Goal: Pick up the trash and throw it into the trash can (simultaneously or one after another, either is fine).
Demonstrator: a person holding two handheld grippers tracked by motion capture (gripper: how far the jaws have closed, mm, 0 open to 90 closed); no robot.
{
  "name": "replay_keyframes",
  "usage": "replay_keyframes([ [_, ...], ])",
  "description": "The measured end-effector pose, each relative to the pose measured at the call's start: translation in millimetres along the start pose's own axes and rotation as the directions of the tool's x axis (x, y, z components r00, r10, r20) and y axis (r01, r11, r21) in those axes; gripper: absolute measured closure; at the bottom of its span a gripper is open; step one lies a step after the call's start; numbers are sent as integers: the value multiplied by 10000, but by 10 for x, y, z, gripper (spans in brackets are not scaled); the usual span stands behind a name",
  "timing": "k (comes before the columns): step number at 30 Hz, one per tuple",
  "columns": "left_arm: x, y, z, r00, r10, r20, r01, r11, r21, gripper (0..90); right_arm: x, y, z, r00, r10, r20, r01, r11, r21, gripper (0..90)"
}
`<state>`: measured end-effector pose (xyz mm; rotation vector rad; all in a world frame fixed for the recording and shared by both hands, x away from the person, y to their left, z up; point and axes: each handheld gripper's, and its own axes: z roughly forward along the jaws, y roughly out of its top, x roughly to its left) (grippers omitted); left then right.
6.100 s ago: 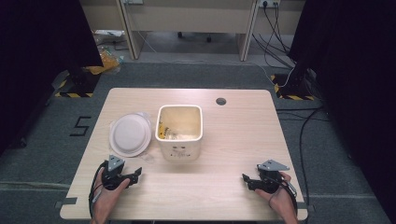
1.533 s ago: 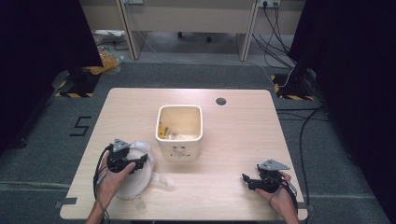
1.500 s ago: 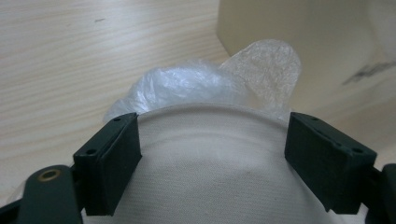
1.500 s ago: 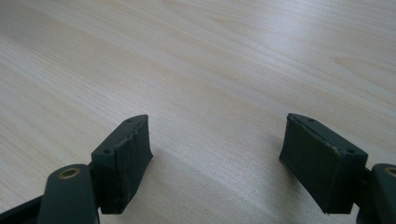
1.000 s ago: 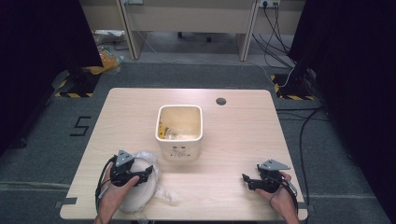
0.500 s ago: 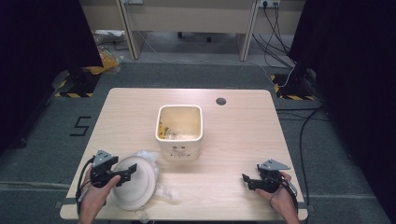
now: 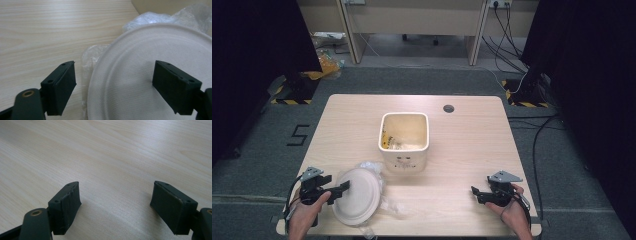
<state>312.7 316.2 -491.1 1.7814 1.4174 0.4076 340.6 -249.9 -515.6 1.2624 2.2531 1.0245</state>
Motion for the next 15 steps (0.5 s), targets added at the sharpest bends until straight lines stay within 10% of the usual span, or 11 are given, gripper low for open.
replay_keyframes([
  [15,-461,47,245,9834,905,1576,-978,9944,395,199,-5,0,-3,10000,51,-42,-51,10000,0,233],
])
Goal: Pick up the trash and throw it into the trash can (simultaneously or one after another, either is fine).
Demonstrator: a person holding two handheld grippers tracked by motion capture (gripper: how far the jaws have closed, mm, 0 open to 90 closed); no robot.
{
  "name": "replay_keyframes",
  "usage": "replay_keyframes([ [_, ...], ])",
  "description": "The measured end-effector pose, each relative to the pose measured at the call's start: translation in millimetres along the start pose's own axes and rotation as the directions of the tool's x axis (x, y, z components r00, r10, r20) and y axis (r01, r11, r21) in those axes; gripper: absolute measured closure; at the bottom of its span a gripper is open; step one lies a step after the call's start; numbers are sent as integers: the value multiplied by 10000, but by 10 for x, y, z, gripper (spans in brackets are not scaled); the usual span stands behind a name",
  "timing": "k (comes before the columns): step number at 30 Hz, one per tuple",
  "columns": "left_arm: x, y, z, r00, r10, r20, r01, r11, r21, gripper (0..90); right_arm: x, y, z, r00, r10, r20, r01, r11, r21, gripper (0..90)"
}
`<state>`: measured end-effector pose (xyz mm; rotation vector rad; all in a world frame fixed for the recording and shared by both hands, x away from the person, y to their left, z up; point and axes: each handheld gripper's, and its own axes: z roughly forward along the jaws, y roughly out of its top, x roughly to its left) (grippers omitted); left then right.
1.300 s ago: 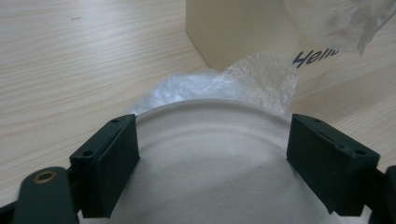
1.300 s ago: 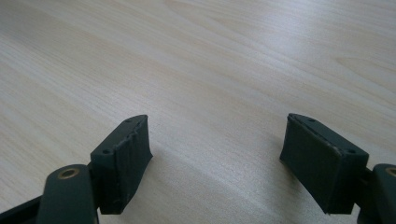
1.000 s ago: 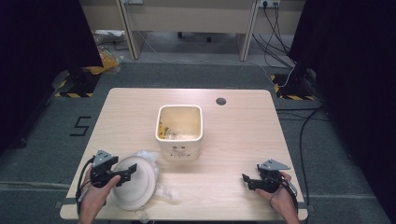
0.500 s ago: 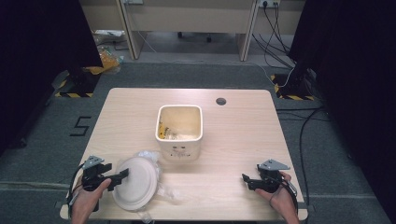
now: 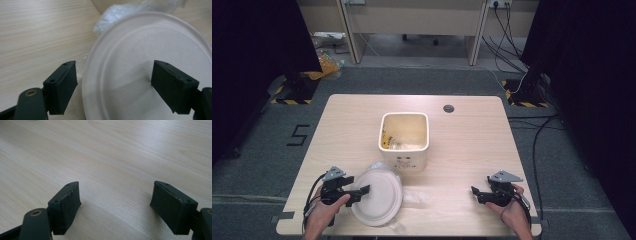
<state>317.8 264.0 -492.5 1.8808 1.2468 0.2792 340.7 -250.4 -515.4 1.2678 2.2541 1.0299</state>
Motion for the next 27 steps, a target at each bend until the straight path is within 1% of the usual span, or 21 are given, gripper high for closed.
replay_keyframes([
  [1,-29,-2,13,9999,66,104,-66,10000,13,199,0,0,0,10000,0,0,0,10000,0,233],
  [2,-89,-4,37,9995,202,248,-203,9998,10,199,-6,-1,-1,10000,57,-34,-57,10000,-24,233],
  [3,-89,-4,37,9995,202,248,-203,9998,10,199,-6,-1,-1,10000,57,-34,-57,10000,-24,233],
  [6,-200,3,84,9977,469,496,-474,9988,106,199,-13,-1,-2,9999,89,-91,-89,10000,-45,230],
  [11,-298,31,144,9953,702,665,-711,9974,112,197,-15,7,0,9998,146,-141,-146,9999,-22,228],
  [13,-288,47,132,9955,746,586,-752,9971,87,195,-16,8,1,9998,140,-151,-141,9999,-10,228],
  [15,-248,57,112,9962,674,554,-677,9977,36,197,-19,14,-3,9997,152,-210,-151,9999,42,229],
  [16,-224,62,104,9967,600,541,-601,9982,0,198,-18,30,-19,9987,335,-376,-331,9994,110,268],
  [17,-206,68,98,9969,589,527,-591,9983,9,197,-6,37,-27,9975,539,-448,-539,9985,12,281],
  [18,-173,88,89,9973,537,498,-534,9986,-54,197,8,52,-43,9973,598,-425,-610,9977,-283,286],
  [19,-161,101,89,9973,509,529,-503,9987,-113,197,38,74,-67,9976,584,-363,-600,9972,-449,286],
  [20,-161,101,89,9973,509,529,-503,9987,-113,197,73,102,-88,9984,424,-380,-443,9977,-511,286],
  [21,-135,135,84,9972,430,607,-419,9989,-188,197,114,135,-109,9983,302,-500,-330,9978,-576,286],
  [22,-135,135,84,9972,430,607,-419,9989,-188,197,114,135,-109,9983,302,-500,-330,9978,-576,286],
  [23,-127,152,73,9975,395,593,-383,9990,-223,197,163,168,-127,9974,285,-660,-330,9971,-688,286],
  [24,-117,164,53,9981,464,399,-453,9986,-278,197,214,201,-136,9965,184,-820,-250,9965,-795,286],
  [25,-104,175,21,9985,537,86,-533,9979,-359,198,270,230,-137,9955,26,-946,-107,9963,-848,286],
  [26,-72,180,-8,9987,514,-66,-517,9979,-389,203,404,286,-124,9926,-277,-1183,180,9964,-823,286],
  [27,-72,180,-8,9987,514,-66,-517,9979,-389,204,404,286,-124,9926,-277,-1183,180,9964,-823,286],
])
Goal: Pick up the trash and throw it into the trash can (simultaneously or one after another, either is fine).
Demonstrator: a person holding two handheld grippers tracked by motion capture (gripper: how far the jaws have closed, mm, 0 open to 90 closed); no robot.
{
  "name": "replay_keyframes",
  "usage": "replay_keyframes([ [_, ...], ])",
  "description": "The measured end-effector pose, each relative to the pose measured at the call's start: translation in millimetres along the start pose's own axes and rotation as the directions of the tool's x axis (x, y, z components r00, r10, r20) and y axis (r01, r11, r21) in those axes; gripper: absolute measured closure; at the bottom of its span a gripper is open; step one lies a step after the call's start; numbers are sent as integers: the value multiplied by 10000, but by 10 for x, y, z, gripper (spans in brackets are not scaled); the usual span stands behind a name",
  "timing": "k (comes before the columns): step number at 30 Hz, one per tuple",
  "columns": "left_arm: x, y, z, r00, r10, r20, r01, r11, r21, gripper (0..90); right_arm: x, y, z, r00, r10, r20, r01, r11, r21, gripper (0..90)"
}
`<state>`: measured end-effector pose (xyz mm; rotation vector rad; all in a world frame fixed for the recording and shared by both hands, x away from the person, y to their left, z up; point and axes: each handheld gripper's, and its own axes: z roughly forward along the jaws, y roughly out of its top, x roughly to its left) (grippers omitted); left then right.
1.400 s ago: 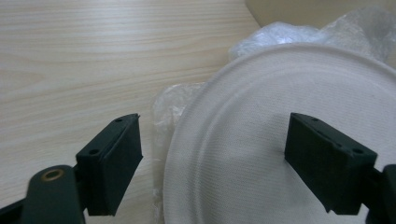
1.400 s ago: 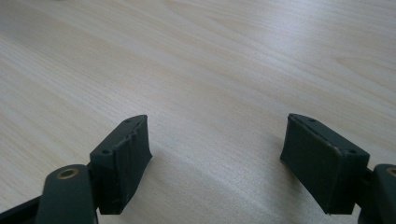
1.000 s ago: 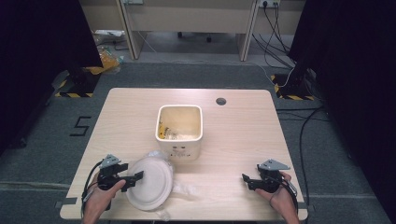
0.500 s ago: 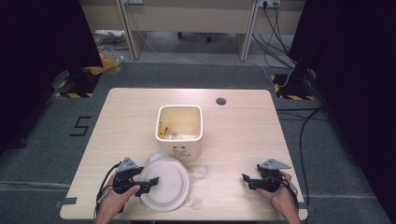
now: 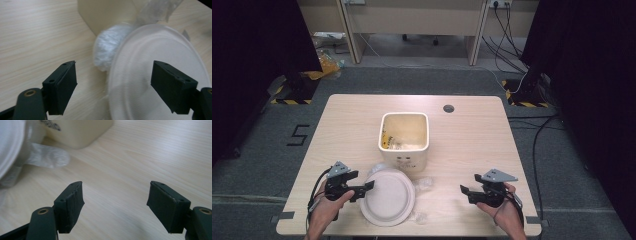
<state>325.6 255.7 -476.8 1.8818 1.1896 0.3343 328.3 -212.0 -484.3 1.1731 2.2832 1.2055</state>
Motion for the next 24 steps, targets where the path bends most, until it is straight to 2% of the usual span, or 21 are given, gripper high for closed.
replay_keyframes([
  [1,22,-1,-16,10000,-34,-70,34,10000,42,204,40,14,16,9999,-64,-127,65,10000,31,286],
  [2,69,-7,-44,9997,-131,-215,133,9999,52,206,141,61,70,9985,-270,-486,274,9996,72,286],
  [3,69,-7,-44,9997,-131,-215,133,9999,52,207,141,61,70,9985,-270,-486,274,9996,72,286],
  [4,127,-12,-73,9986,-203,-478,204,9998,28,209,233,103,117,9963,-343,-792,350,9994,81,286],
  [6,187,-28,-80,9968,-307,-744,311,9995,44,212,311,142,154,9938,-438,-1024,452,9989,108,287],
  [8,216,-42,-73,9957,-337,-862,348,9993,108,214,401,183,202,9901,-625,-1260,642,9979,95,286],
  [9,239,-60,-58,9949,-374,-938,389,9991,144,214,401,183,202,9901,-625,-1260,642,9979,95,286],
  [10,268,-95,-19,9940,-443,-1001,469,9986,242,215,490,221,249,9861,-877,-1414,906,9958,145,286],
  [12,270,-108,5,9942,-436,-986,468,9985,299,219,582,255,298,9813,-999,-1645,1039,9945,157,287],
  [13,263,-116,30,9943,-417,-981,454,9983,359,221,629,268,323,9780,-1055,-1799,1099,9938,147,287],
  [15,207,-108,95,9970,-418,-654,442,9984,359,224,718,283,376,9690,-1161,-2182,1231,9922,189,287],
  [16,207,-108,95,9970,-418,-654,442,9984,359,227,718,283,376,9690,-1161,-2182,1231,9922,189,287],
  [17,176,-99,118,9981,-394,-478,410,9986,332,227,754,287,397,9642,-1136,-2398,1222,9923,213,289],
  [18,106,-82,171,9992,-255,-304,267,9988,413,234,802,291,414,9527,-923,-2896,1030,9945,216,306],
  [19,72,-74,199,9994,-132,-316,147,9988,472,240,819,293,414,9490,-863,-3033,965,9952,189,310],
  [20,72,-74,199,9994,-132,-316,147,9988,472,245,819,293,414,9490,-863,-3033,965,9952,189,310],
  [22,-43,-65,279,9999,65,-100,-60,9982,589,256,857,277,392,9449,-806,-3173,916,9956,200,331],
  [23,-43,-65,279,9999,65,-100,-60,9982,589,261,857,277,392,9449,-806,-3173,916,9956,200,331],
  [24,-134,-66,328,9996,253,84,-258,9970,732,264,872,244,396,9427,-822,-3235,964,9949,284,368],
])
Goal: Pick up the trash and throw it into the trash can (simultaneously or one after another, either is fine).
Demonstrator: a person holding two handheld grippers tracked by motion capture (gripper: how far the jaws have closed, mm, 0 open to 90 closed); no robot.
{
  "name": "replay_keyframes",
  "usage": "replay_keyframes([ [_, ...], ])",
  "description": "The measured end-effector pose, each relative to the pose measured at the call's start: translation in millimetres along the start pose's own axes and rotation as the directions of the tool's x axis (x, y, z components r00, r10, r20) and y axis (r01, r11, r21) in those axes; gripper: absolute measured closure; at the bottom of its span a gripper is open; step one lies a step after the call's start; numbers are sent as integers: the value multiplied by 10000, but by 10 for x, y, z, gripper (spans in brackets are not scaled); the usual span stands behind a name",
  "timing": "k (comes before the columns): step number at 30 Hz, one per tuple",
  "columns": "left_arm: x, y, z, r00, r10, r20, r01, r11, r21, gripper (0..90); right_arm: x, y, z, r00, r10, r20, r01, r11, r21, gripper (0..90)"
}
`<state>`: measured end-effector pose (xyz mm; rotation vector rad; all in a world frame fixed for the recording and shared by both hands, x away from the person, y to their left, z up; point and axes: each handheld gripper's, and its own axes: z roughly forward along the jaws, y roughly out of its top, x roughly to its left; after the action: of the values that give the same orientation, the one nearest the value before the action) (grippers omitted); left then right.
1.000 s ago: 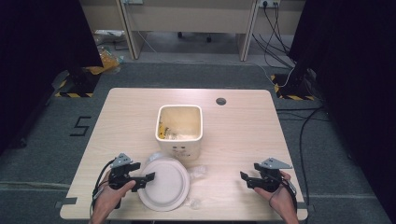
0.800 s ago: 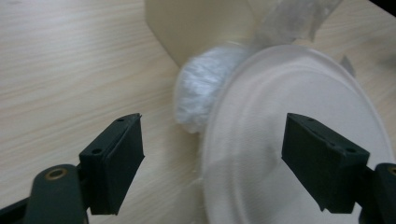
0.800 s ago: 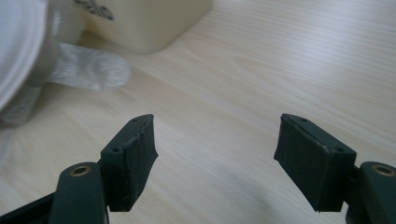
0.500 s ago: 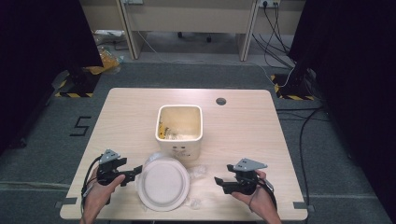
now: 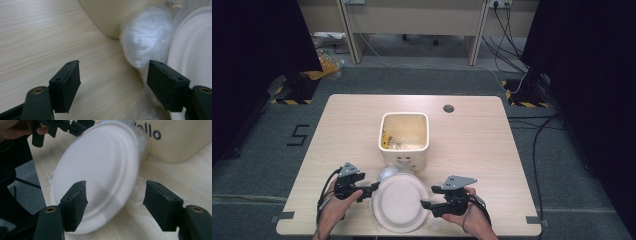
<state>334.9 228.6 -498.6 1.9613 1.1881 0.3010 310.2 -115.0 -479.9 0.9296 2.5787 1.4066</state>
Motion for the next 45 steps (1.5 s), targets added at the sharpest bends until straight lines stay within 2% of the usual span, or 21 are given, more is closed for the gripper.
replay_keyframes([
  [2,-85,9,45,9998,104,171,-104,9999,10,270,-10,-29,11,9999,-83,88,81,9997,249,399],
  [4,-126,21,64,9995,250,172,-249,9997,-13,287,-22,-48,14,9998,-87,153,81,9992,380,392],
  [5,-161,39,84,9994,280,227,-277,9996,-109,315,-68,-86,-2,9998,141,158,-147,9990,433,397],
  [11,-263,62,176,9971,263,715,-255,9996,-126,376,-164,-155,-96,9990,433,119,-437,9981,440,407],
  [12,-322,76,207,9959,301,857,-291,9995,-130,379,-204,-189,-151,9983,570,114,-575,9973,462,410],
  [13,-322,76,207,9959,301,857,-291,9995,-130,379,-224,-209,-182,9980,624,136,-629,9970,455,412],
  [17,-470,131,305,9935,540,1003,-534,9985,-81,379,-276,-284,-291,9963,830,220,-839,9957,395,413],
  [22,-673,235,482,9892,798,1230,-798,9968,-56,379,-394,-437,-505,9906,1292,444,-1299,9915,125,417],
  [23,-673,235,482,9892,798,1230,-798,9968,-56,379,-415,-459,-536,9893,1385,468,-1390,9903,75,418],
  [27,-848,328,606,9863,1091,1240,-1096,9940,-28,384,-510,-533,-665,9853,1597,602,-1602,9871,39,417],
  [29,-885,346,630,9857,1154,1226,-1159,9933,-32,384,-528,-545,-689,9848,1616,636,-1623,9867,47,418],
  [32,-1038,425,739,9817,1394,1298,-1419,9898,108,373,-615,-610,-822,9784,1909,789,-1914,9815,-12,418],
  [33,-1038,425,739,9817,1394,1298,-1419,9898,108,371,-641,-628,-856,9766,1966,868,-1970,9804,-32,418],
  [35,-1115,467,797,9813,1475,1238,-1497,9887,88,369,-662,-646,-888,9744,2048,925,-2053,9787,-52,419],
  [36,-1182,503,858,9806,1503,1258,-1523,9883,66,369,-698,-679,-957,9715,2126,1045,-2130,9770,-82,420],
  [37,-1182,503,858,9806,1503,1258,-1523,9883,66,369,-698,-679,-957,9715,2126,1045,-2130,9770,-82,420],
  [38,-1214,517,892,9804,1468,1314,-1485,9889,32,369,-731,-708,-1031,9678,2218,1191,-2221,9750,-101,421],
  [40,-1278,545,961,9792,1450,1418,-1461,9893,-29,367,-754,-723,-1071,9664,2245,1256,-2249,9743,-108,421],
  [43,-1394,605,1077,9774,1516,1474,-1508,9884,-168,358,-837,-773,-1179,9577,2521,1392,-2520,9675,-183,423],
  [44,-1414,624,1103,9765,1569,1476,-1560,9876,-174,351,-895,-816,-1241,9504,2769,1415,-2759,9608,-268,425],
  [45,-1441,651,1140,9764,1584,1469,-1576,9874,-171,351,-895,-816,-1241,9504,2769,1415,-2759,9608,-268,425],
])
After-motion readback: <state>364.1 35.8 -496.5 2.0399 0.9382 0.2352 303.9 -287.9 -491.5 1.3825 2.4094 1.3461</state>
